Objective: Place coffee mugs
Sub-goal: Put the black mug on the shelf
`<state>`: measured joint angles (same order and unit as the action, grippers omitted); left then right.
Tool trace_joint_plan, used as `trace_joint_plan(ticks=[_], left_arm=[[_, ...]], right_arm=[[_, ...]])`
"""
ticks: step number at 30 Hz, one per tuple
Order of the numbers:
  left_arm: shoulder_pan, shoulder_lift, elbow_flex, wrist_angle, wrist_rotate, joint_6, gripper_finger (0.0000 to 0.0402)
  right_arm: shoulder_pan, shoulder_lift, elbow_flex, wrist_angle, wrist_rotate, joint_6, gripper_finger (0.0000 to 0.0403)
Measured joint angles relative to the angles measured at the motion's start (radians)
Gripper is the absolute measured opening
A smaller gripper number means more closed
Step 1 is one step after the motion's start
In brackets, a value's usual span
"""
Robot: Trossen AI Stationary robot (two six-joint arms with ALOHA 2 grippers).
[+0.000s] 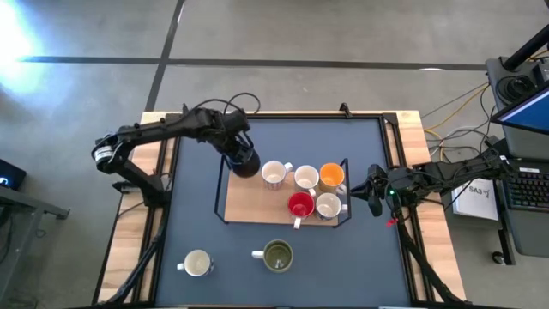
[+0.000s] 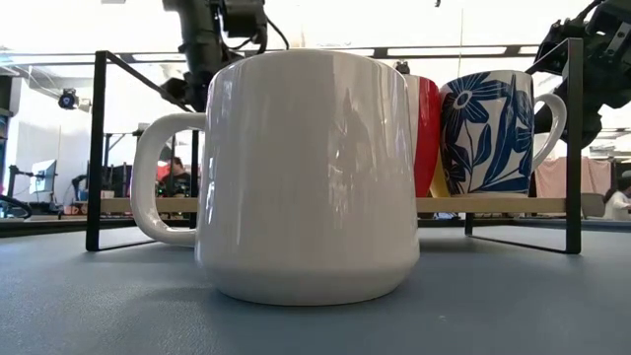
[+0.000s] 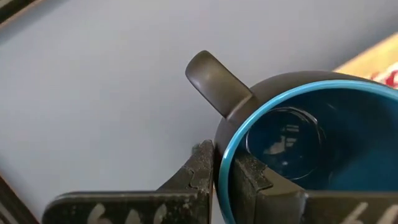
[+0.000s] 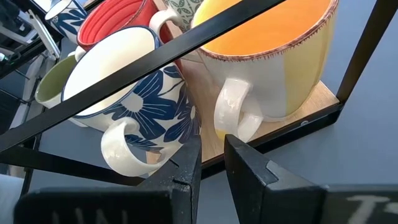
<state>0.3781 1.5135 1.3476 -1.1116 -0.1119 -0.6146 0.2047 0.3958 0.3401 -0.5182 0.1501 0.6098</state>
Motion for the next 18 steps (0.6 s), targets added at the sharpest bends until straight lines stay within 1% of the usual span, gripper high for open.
trace_joint_plan(ticks=[3, 11, 18], left_arm=[[-0.024, 0.0, 0.0, -0.011, 0.024, 0.017, 0.001], [-0.08, 0.0, -0.001, -0.014, 0.027, 0.029, 0.001], [-0.116, 0.012, -0.002, 0.006, 0.027, 0.006, 0.001]], right_arm=[[0.0, 0.0, 0.0, 0.0, 0.0, 0.0, 0.0059], [0.0, 0.0, 0.0, 0.0, 0.0, 0.0, 0.0059], [0.0, 0.0, 0.0, 0.0, 0.0, 0.0, 0.0059]])
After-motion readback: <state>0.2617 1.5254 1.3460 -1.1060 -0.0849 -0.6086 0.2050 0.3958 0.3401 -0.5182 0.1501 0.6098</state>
